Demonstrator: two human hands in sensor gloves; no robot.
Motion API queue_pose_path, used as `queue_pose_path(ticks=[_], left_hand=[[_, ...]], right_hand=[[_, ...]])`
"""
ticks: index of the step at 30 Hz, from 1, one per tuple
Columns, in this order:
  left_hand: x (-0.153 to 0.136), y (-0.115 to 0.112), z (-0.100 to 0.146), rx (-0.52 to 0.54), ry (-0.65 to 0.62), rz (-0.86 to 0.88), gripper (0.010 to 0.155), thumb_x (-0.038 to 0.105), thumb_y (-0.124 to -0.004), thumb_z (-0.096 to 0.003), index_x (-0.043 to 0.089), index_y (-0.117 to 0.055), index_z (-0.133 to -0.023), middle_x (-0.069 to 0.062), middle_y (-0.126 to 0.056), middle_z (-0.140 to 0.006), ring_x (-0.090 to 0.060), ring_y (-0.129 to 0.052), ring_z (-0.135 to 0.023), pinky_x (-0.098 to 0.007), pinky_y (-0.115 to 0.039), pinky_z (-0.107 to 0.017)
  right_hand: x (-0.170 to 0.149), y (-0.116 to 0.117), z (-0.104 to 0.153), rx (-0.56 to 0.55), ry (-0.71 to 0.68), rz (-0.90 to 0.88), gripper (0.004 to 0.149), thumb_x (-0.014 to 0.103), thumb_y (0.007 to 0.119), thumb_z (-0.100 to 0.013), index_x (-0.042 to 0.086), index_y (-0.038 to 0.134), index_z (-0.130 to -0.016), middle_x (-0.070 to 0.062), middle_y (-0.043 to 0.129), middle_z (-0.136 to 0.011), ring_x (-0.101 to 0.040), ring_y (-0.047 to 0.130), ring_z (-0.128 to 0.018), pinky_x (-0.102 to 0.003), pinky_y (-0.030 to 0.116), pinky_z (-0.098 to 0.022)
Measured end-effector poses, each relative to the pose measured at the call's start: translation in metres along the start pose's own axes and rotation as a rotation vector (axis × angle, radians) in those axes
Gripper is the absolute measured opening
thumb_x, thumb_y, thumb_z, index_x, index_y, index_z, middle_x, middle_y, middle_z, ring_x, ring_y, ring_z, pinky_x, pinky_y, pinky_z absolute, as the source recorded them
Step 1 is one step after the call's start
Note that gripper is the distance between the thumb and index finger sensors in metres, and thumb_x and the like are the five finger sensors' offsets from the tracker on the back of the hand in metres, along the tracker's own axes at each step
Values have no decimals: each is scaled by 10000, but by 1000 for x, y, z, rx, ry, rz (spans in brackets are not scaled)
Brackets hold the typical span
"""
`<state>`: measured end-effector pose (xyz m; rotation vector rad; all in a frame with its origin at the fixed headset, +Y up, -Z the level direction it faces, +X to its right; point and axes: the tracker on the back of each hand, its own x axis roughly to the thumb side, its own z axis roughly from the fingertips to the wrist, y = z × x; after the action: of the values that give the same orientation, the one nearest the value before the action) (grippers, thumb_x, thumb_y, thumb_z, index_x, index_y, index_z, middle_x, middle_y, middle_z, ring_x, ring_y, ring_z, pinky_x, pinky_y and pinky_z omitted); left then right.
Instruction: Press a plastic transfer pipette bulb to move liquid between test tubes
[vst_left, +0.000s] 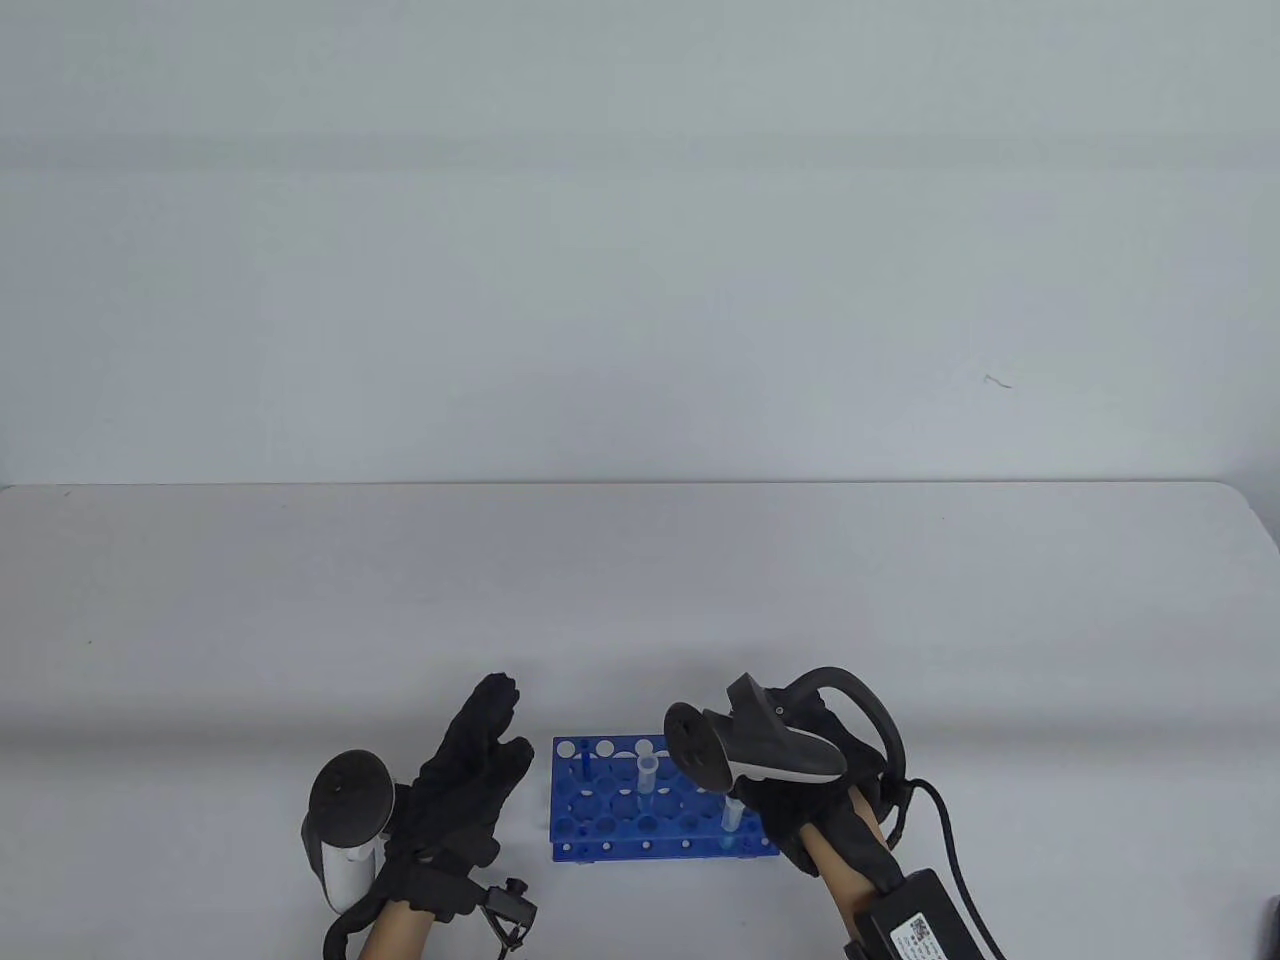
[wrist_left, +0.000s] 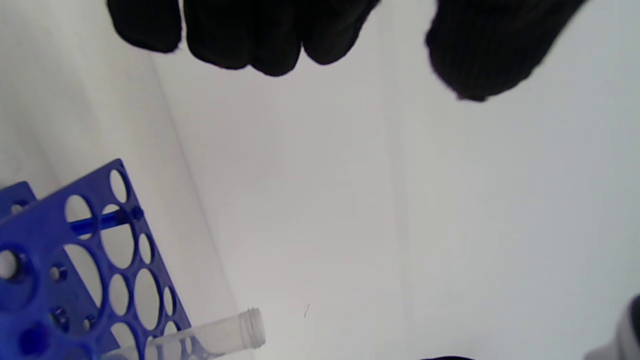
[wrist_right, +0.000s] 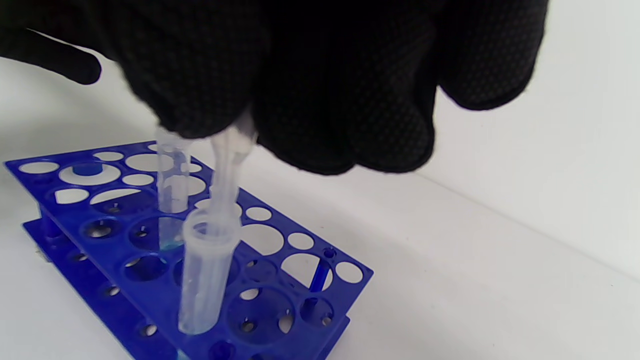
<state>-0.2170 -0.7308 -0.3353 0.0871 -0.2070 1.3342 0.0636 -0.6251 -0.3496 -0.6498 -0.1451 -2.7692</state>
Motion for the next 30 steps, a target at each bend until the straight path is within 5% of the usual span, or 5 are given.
queue_pose_path(ticks=[30], left_hand=[[0,0,0,-1,-1,2,879,659,-662,-472,225,-371,-1179,-127,-410,-1238,-383,-449,-1110,-614,-477,-813]], right_hand=[[-1,2,-1,76,27,-21,480,407,877,-327,215,886,-766,27,1033,-605,-175,1000,-495,-512,757,-575]])
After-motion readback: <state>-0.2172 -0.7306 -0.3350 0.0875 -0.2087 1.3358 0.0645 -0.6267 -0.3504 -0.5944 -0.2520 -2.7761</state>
